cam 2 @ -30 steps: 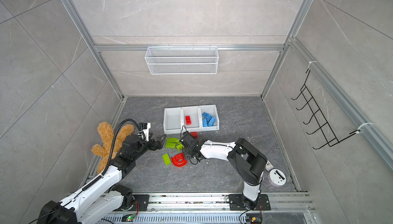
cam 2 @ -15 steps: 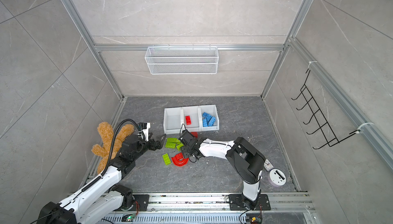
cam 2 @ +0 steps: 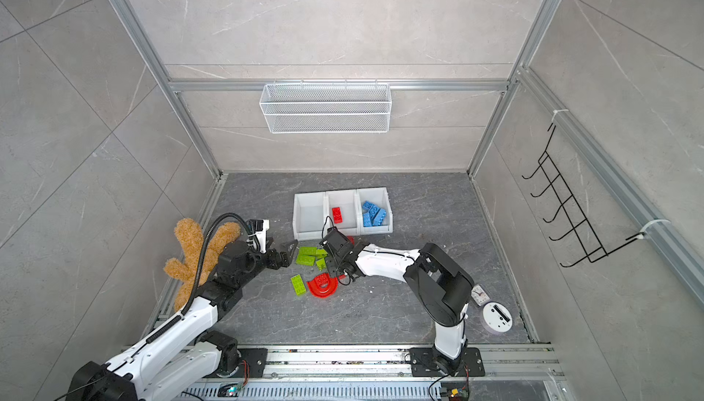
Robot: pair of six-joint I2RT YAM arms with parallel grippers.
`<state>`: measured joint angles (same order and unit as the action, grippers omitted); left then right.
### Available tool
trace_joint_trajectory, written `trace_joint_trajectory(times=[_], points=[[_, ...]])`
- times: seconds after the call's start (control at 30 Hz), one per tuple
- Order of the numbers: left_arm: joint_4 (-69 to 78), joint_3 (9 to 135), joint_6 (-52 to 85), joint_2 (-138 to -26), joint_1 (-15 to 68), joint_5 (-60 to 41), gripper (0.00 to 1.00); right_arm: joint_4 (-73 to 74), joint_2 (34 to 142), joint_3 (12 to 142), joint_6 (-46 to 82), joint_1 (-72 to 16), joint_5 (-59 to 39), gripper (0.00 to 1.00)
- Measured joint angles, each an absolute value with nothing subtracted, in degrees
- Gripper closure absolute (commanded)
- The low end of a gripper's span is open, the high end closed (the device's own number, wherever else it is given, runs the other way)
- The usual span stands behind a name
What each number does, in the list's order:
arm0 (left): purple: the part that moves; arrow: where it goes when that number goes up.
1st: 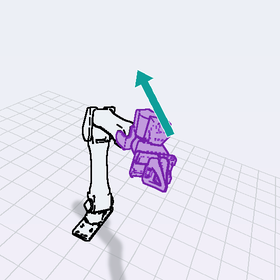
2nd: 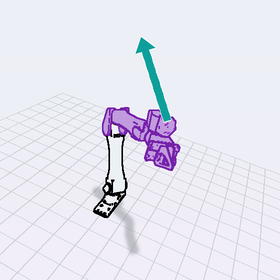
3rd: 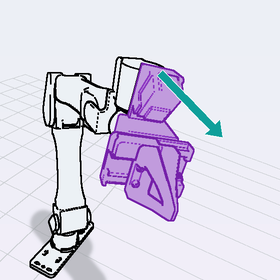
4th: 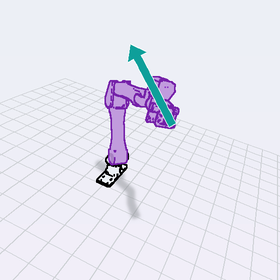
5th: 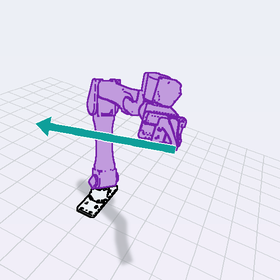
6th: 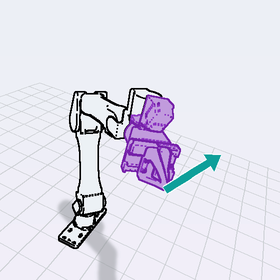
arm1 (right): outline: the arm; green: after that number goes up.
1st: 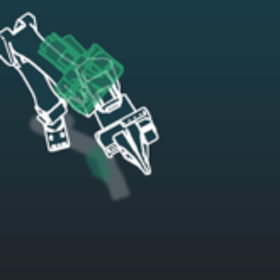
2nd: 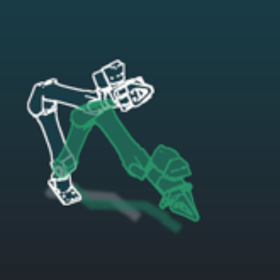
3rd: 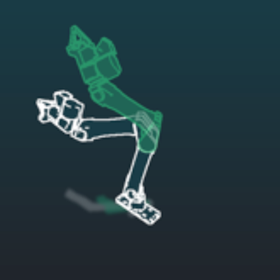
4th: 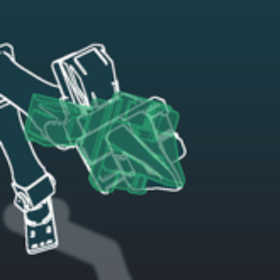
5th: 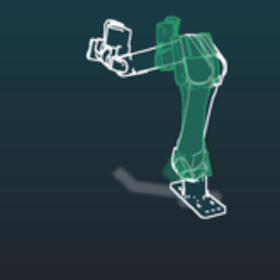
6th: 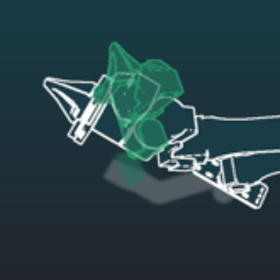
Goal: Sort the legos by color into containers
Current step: 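Lower the right gripper onto another red brick and grasp it, then carry the red brick over the middle compartment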
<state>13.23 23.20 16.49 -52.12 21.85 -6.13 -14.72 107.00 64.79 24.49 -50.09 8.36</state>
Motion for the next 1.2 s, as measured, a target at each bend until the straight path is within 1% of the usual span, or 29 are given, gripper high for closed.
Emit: trace_joint_trajectory(times=[0.17, 0.4, 0.5, 0.9, 1.03, 1.2], points=[[13.2, 23.2, 16.5, -52.1, 21.8, -6.1, 0.0, -14.7, 109.2, 65.8, 24.5, -49.9, 8.4, 0.48], [13.2, 23.2, 16.5, -52.1, 21.8, -6.1, 0.0, -14.7, 109.2, 65.9, 24.5, -49.9, 8.7, 0.59], [13.2, 23.2, 16.5, -52.1, 21.8, -6.1, 0.0, -14.7, 108.8, 65.5, 24.5, -49.9, 9.0, 0.61], [13.2, 23.2, 16.5, -52.1, 21.8, -6.2, 0.0, -16.7, 99.9, 64.7, 23.8, -49.5, 9.8, 0.63], [13.2, 23.2, 16.5, -52.1, 21.8, -6.2, 0.0, -17.3, 99.8, 67.3, 22.1, -47.2, 9.0, 0.63], [13.2, 23.2, 16.5, -52.1, 21.8, -6.1, 0.0, -16.9, 102.6, 74.7, 19.7, -42.5, 6.9, 0.63]])
